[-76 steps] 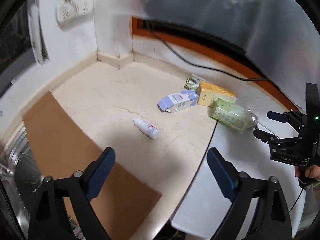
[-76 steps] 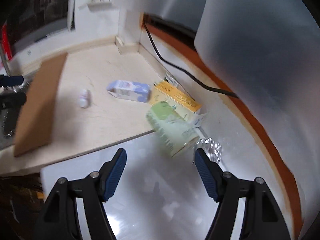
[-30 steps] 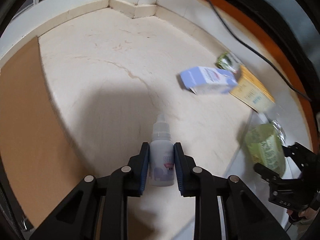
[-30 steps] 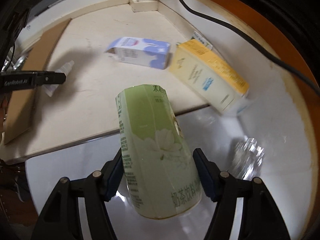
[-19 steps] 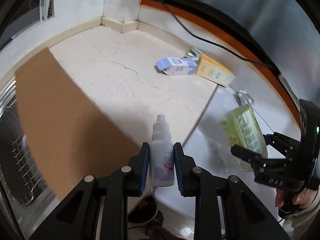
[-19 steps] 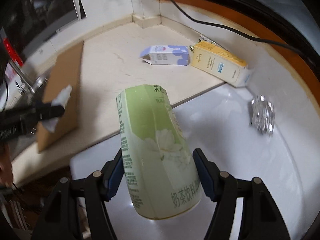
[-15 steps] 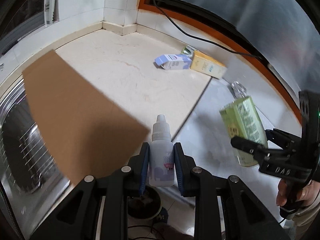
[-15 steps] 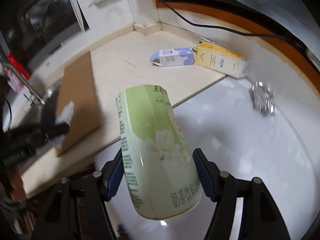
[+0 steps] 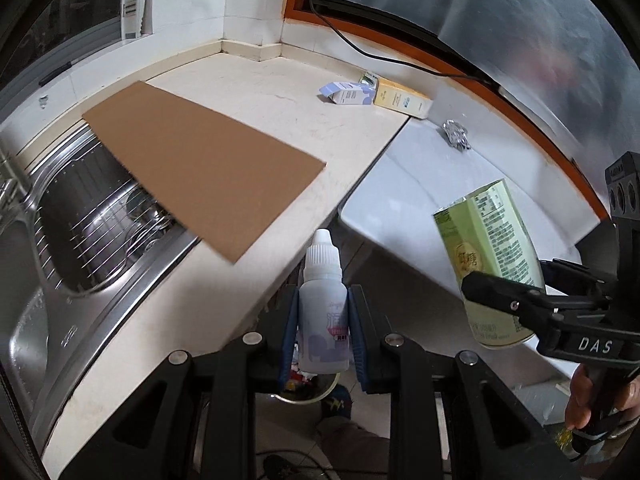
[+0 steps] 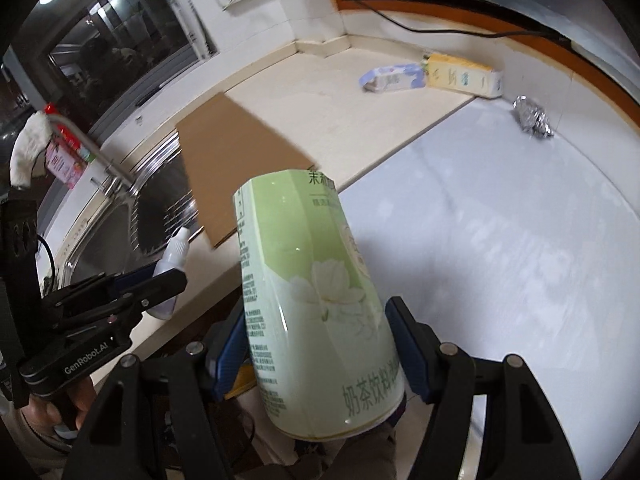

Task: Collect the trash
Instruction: 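Carry both items down over the bin and open the left tool, then open the right tool over the bin to drop the green can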

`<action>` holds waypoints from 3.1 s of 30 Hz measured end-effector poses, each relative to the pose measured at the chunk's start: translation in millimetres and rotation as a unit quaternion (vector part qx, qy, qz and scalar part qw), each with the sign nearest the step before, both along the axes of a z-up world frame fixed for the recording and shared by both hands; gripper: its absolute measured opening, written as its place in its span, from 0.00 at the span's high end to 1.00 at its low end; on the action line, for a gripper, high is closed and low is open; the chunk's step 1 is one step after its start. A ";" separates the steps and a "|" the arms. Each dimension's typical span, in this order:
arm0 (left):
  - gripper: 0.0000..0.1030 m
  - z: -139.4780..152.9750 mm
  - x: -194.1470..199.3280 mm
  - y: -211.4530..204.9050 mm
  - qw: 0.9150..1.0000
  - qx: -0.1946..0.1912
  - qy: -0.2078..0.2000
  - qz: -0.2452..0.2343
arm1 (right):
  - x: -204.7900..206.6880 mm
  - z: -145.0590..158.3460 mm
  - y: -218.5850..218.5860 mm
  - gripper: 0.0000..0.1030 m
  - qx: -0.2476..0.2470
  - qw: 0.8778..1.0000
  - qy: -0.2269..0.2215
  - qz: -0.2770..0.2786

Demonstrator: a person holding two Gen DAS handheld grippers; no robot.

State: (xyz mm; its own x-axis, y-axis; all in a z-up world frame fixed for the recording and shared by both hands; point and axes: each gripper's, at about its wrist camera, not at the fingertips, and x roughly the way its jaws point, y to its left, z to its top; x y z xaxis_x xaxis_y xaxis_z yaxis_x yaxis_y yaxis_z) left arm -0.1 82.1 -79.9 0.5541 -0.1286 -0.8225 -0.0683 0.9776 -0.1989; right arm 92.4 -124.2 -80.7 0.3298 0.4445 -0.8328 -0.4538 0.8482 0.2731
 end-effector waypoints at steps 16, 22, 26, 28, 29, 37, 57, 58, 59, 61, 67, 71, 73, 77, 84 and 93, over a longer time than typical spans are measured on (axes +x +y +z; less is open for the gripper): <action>0.78 -32.3 -76.7 1.4 0.999 0.008 -0.001 -0.031 | -96.2 -29.0 22.0 0.35 -0.045 0.998 0.030 -0.039; 0.78 -62.3 -83.5 -4.7 1.000 0.009 0.025 -0.017 | -98.0 -64.3 17.4 0.35 -0.061 0.995 0.067 -0.034; 0.78 -89.3 -83.4 -5.9 0.999 0.004 0.042 0.005 | -91.1 -102.6 16.5 0.35 -0.077 0.992 0.093 -0.020; 0.78 -107.8 -83.5 -8.1 0.999 0.002 0.047 0.018 | -88.3 -123.1 16.2 0.35 -0.081 0.991 0.108 -0.013; 0.78 -118.8 -83.6 -9.5 0.999 -0.001 0.048 0.024 | -87.1 -136.2 16.4 0.35 -0.085 0.990 0.115 -0.009; 0.78 -219.5 -70.3 -18.0 0.994 -0.033 0.086 0.060 | -75.2 -239.7 11.4 0.35 -0.112 0.981 0.157 -0.002; 0.35 -343.8 11.3 -33.6 0.992 -0.012 0.116 0.044 | -25.3 -362.7 -1.6 0.34 -0.123 0.975 0.182 -0.024; 0.34 -345.8 10.7 -32.3 0.992 -0.008 0.120 0.048 | -23.5 -364.9 -1.1 0.34 -0.122 0.975 0.183 -0.024; 0.33 -347.3 9.3 -30.8 0.991 -0.002 0.125 0.053 | -21.8 -367.0 -0.2 0.34 -0.122 0.975 0.183 -0.024; 0.27 -347.0 3.8 -27.3 0.990 0.004 0.130 0.058 | -17.5 -371.1 2.5 0.34 -0.120 0.975 0.184 -0.024; 0.24 -341.5 -20.0 -20.8 0.988 0.034 0.133 0.068 | -7.1 -378.7 14.7 0.33 -0.115 0.976 0.184 -0.021; 0.24 -337.7 -35.6 -15.9 0.987 0.034 0.136 0.078 | -2.6 -384.3 21.9 0.32 -0.107 0.975 0.193 -0.024; 0.24 -335.2 -41.2 -14.4 0.987 0.027 0.135 0.083 | -1.4 -386.3 26.3 0.32 -0.102 0.974 0.201 -0.022; 0.23 -327.0 -53.4 -9.8 0.987 0.013 0.129 0.096 | -2.6 -386.9 33.5 0.32 -0.096 0.973 0.207 -0.019; 0.21 -311.1 -65.9 -4.7 0.984 0.016 0.145 0.099 | -11.0 -376.0 48.3 0.31 -0.101 0.976 0.192 -0.008; 0.21 -247.7 -74.4 -7.1 0.987 0.045 0.122 0.099 | -22.3 -334.0 46.1 0.31 -0.082 0.981 0.175 -0.012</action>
State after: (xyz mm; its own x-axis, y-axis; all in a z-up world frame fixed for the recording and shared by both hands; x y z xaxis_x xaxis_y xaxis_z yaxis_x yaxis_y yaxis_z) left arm -74.5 75.0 -327.6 0.3447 0.0418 -0.9378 -0.2955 0.9530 -0.0661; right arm 70.1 -78.1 -414.7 0.0192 0.2902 -0.9568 -0.3364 0.9030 0.2672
